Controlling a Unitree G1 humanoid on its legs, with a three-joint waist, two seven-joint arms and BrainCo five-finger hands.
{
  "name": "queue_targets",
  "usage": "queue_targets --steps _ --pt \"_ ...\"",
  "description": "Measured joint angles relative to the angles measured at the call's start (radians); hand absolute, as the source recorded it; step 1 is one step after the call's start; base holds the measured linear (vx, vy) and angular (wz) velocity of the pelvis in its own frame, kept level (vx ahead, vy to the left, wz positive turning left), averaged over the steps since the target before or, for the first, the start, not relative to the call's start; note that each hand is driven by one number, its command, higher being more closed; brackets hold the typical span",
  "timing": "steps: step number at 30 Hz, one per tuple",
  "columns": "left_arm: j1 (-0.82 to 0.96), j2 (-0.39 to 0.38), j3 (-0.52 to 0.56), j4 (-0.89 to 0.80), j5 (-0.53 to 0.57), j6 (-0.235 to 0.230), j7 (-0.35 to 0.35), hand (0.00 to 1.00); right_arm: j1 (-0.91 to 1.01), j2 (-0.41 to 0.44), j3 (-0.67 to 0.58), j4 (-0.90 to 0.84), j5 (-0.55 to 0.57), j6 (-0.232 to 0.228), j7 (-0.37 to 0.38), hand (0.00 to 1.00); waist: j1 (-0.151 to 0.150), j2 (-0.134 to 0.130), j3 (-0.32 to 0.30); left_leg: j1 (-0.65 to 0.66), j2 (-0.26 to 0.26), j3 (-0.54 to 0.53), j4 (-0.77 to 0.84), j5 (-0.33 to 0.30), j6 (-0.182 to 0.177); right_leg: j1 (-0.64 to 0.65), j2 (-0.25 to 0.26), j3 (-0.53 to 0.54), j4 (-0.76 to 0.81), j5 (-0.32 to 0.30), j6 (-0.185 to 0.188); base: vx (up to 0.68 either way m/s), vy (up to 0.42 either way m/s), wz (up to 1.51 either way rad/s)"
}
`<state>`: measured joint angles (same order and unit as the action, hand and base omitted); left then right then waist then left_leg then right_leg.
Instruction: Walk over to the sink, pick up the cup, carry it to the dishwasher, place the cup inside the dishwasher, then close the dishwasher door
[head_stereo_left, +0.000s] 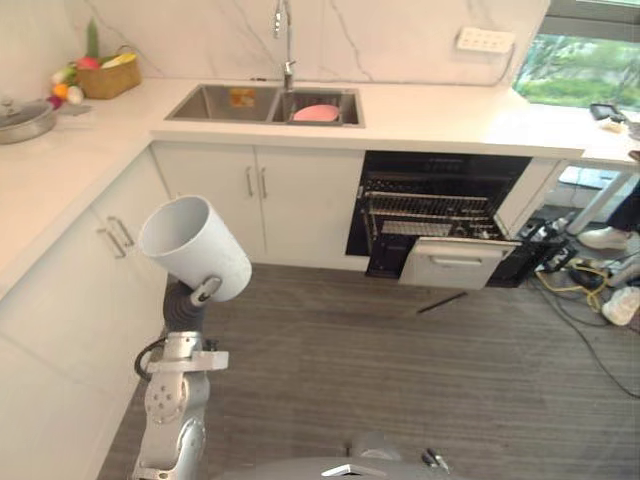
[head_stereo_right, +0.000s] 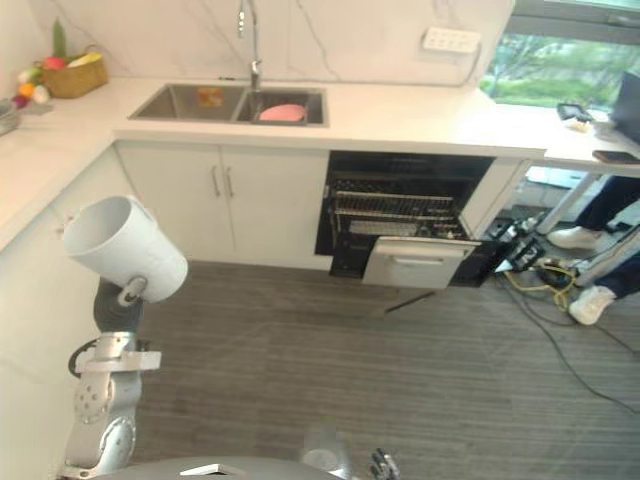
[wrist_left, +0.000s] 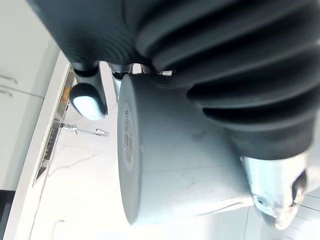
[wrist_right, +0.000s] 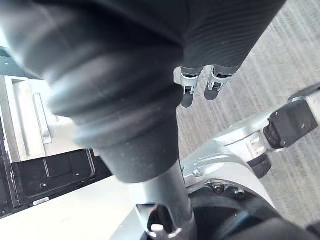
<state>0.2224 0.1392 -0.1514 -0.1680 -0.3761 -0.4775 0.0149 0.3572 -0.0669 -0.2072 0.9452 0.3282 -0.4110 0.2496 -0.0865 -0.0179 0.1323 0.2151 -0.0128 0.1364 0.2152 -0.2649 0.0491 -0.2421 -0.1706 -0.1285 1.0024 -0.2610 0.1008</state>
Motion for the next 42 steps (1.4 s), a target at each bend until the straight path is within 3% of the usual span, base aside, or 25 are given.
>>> queue_targets --steps 2,4,5,6,7,8,12,14,15,16,18,20,22,23,25,27,28,29,30,34,36,38,39,40,42 --pt "-0.003 -0.001 -0.014 0.001 0.0 0.008 -0.001 1.0 0.002 0.002 0.008 -0.033 0.0 0.0 -0.015 0.0 -0.017 0.013 0.007 0.042 0.031 0.004 -0.028 -0.008 -0.019 -0.043 0.017 -0.081 -0.179 -0.01 -0.027 0.47 -0.066 0.01" --pt "0.0 0.0 -0.029 0.001 -0.001 0.009 -0.003 1.0 0.011 0.011 0.012 -0.062 0.001 0.0 -0.024 0.0 -0.025 0.019 0.012 0.076 0.065 0.007 -0.025 -0.029 -0.044 -0.062 0.049 -0.095 -0.398 0.049 -0.053 0.49 -0.13 0.04" --pt "0.009 0.0 -0.037 0.0 -0.001 0.007 -0.005 1.0 0.025 0.018 0.023 -0.081 0.001 0.0 -0.038 0.0 -0.021 0.014 0.009 0.101 0.075 0.015 -0.023 -0.047 -0.067 -0.053 0.064 -0.095 -0.547 0.147 -0.071 0.49 -0.186 -0.06" --pt "0.025 0.002 -0.037 -0.012 0.0 0.003 -0.005 1.0 0.044 0.021 0.05 -0.101 0.0 0.006 -0.051 0.0 -0.02 -0.012 0.004 0.131 0.066 0.024 -0.006 -0.086 -0.09 -0.041 0.055 -0.094 -0.653 0.292 -0.1 0.5 -0.206 -0.1" --pt "0.032 -0.003 -0.037 -0.006 0.001 -0.006 -0.006 1.0 0.045 0.016 0.055 -0.113 0.001 0.01 -0.057 0.0 -0.021 -0.009 0.005 0.152 0.076 0.028 0.008 -0.117 -0.104 -0.042 0.061 -0.096 -0.62 0.322 -0.133 0.47 -0.162 -0.32" --pt "0.051 -0.037 -0.042 0.001 0.008 -0.005 -0.002 1.0 0.035 -0.004 0.057 -0.13 0.0 0.026 -0.062 0.0 -0.018 0.047 0.011 0.162 0.122 0.042 0.039 -0.143 -0.116 -0.052 0.097 -0.11 -0.565 0.271 -0.147 0.42 -0.148 -0.39" --pt "0.039 -0.061 -0.05 -0.019 0.029 -0.026 -0.002 1.0 0.064 -0.026 0.079 -0.226 -0.003 0.106 -0.071 0.0 -0.021 0.059 0.012 0.121 0.174 0.024 0.25 -0.093 -0.059 -0.051 0.139 -0.119 -0.44 0.1 -0.17 0.41 -0.217 -0.24" --pt "0.045 -0.07 -0.051 -0.018 0.028 -0.027 -0.002 1.0 0.068 -0.024 0.074 -0.242 -0.003 0.137 -0.087 0.0 -0.022 0.069 0.018 0.041 0.22 -0.027 0.485 0.007 -0.052 0.006 0.167 -0.14 -0.438 0.05 -0.181 0.35 -0.187 -0.14" --pt "0.059 -0.079 -0.051 -0.018 0.028 -0.027 -0.005 1.0 0.085 -0.026 0.076 -0.266 -0.003 0.154 -0.088 0.0 -0.017 0.076 0.02 -0.046 0.247 -0.068 0.671 0.166 -0.063 0.047 0.186 -0.147 -0.447 0.023 -0.19 0.35 -0.137 -0.13" --pt "0.085 -0.091 -0.053 -0.015 0.028 -0.029 -0.014 1.0 0.098 -0.032 0.078 -0.27 -0.003 0.154 -0.089 0.0 -0.004 0.093 0.025 -0.16 0.286 -0.08 0.888 0.224 -0.066 0.105 0.219 -0.139 -0.477 0.002 -0.205 0.35 -0.122 -0.13" --pt "0.113 -0.094 -0.052 -0.013 0.029 -0.037 -0.031 1.0 0.106 -0.053 0.082 -0.268 -0.002 0.153 -0.089 0.0 0.005 0.108 0.032 -0.258 0.284 -0.074 1.006 0.147 -0.048 0.176 0.237 -0.131 -0.527 -0.006 -0.213 0.35 -0.084 -0.15" --pt "0.138 -0.094 -0.045 -0.004 0.03 -0.056 -0.045 1.0 0.122 -0.069 0.086 -0.259 0.0 0.153 -0.09 0.0 0.028 0.107 0.032 -0.333 0.237 -0.046 0.964 0.05 -0.043 0.259 0.239 -0.1 -0.594 -0.002 -0.223 0.37 -0.064 -0.36" --pt "0.167 -0.101 -0.031 0.002 0.03 -0.089 -0.054 1.0 0.14 -0.068 0.085 -0.255 0.026 0.154 -0.09 0.0 0.056 0.107 0.032 -0.385 0.167 -0.003 0.687 -0.045 -0.055 0.313 0.238 -0.034 -0.66 0.008 -0.21 0.41 -0.005 -0.86" --pt "0.171 -0.1 -0.027 0.004 0.03 -0.091 -0.055 1.0 0.142 -0.069 0.086 -0.255 0.029 0.154 -0.09 0.0 0.059 0.105 0.031 -0.384 0.15 0.001 0.581 -0.046 -0.053 0.319 0.237 -0.013 -0.674 0.016 -0.199 0.33 0.033 -1.05" --pt "0.175 -0.099 -0.02 0.005 0.045 -0.094 -0.056 1.0 0.144 -0.071 0.091 -0.258 0.032 0.154 -0.088 0.0 0.062 0.09 0.03 -0.387 0.08 -0.068 0.214 0.012 -0.056 0.328 0.229 0.08 -0.705 0.015 -0.181 0.35 0.115 -1.09" --pt "0.191 -0.098 -0.026 0.003 0.057 -0.093 -0.045 1.0 0.158 -0.069 0.111 -0.273 0.032 0.155 -0.114 0.0 0.078 0.077 0.026 -0.387 0.065 -0.121 0.123 0.087 -0.065 0.339 0.22 0.167 -0.707 0.002 -0.16 0.38 0.164 -1.2" --pt "0.196 -0.098 -0.03 0.002 0.058 -0.093 -0.043 1.0 0.173 -0.069 0.119 -0.299 0.032 0.158 -0.129 0.0 0.077 0.077 0.026 -0.383 0.064 -0.129 0.114 0.108 -0.065 0.346 0.218 0.185 -0.707 -0.005 -0.149 0.4 0.211 -1.15" --pt "0.205 -0.098 -0.048 0.0 0.063 -0.093 -0.042 1.0 0.212 -0.07 0.124 -0.357 0.032 0.167 -0.161 0.0 0.077 0.088 0.019 -0.373 0.063 -0.128 0.115 0.175 -0.078 0.351 0.214 0.213 -0.696 -0.023 -0.121 0.39 0.246 -0.78" --pt "0.208 -0.096 -0.058 0.0 0.066 -0.092 -0.044 1.0 0.235 -0.062 0.124 -0.393 0.031 0.189 -0.185 0.0 0.078 0.078 0.003 -0.367 0.049 -0.09 0.125 0.159 -0.07 0.345 0.187 0.236 -0.68 -0.038 -0.084 0.37 0.262 -0.62" --pt "0.218 -0.075 -0.084 -0.07 0.064 -0.092 -0.046 1.0 0.371 -0.042 0.087 -0.614 0.053 0.19 -0.202 0.0 0.08 0.061 -0.015 -0.307 0.009 -0.02 0.109 0.126 -0.019 0.353 0.122 0.255 -0.669 -0.037 -0.036 0.28 0.235 -0.47" --pt "0.222 -0.045 -0.091 -0.099 0.064 -0.092 -0.057 1.0 0.38 0.004 0.06 -0.879 0.109 0.091 -0.193 0.0 0.076 0.013 -0.045 -0.283 0.003 0.009 0.097 0.11 -0.011 0.348 0.102 0.247 -0.683 -0.029 -0.012 0.09 0.12 -0.84" --pt "0.191 -0.032 -0.116 -0.097 0.065 -0.085 -0.079 1.0 0.307 0.043 0.055 -0.99 0.118 0.0 -0.192 0.0 0.077 -0.018 -0.062 -0.254 0.009 0.011 0.077 0.073 -0.022 0.333 0.102 0.207 -0.628 -0.027 -0.001 -0.03 0.06 -0.58" --pt "0.167 -0.031 -0.134 -0.101 0.066 -0.083 -0.087 1.0 0.269 0.063 0.059 -1.013 0.117 -0.023 -0.192 0.0 0.079 -0.027 -0.069 -0.235 0.013 0.028 0.074 0.056 -0.021 0.273 0.096 0.169 -0.499 -0.027 0.005 -0.07 0.091 -0.58" --pt "0.168 -0.03 -0.137 -0.117 0.072 -0.084 -0.083 1.0 0.227 0.083 0.069 -1.01 0.117 -0.03 -0.192 0.0 0.086 -0.055 -0.068 -0.192 0.015 0.068 0.065 0.045 -0.02 0.206 0.063 0.107 -0.336 -0.01 0.026 -0.05 0.1 -0.62" --pt "0.174 -0.023 -0.125 -0.117 0.09 -0.084 -0.052 1.0 0.173 0.087 0.07 -0.989 0.118 -0.03 -0.185 0.0 0.087 -0.055 -0.073 -0.154 0.022 0.128 0.049 0.05 -0.014 0.171 0.004 -0.002 -0.283 0.024 0.014 -0.01 0.105 -0.8"
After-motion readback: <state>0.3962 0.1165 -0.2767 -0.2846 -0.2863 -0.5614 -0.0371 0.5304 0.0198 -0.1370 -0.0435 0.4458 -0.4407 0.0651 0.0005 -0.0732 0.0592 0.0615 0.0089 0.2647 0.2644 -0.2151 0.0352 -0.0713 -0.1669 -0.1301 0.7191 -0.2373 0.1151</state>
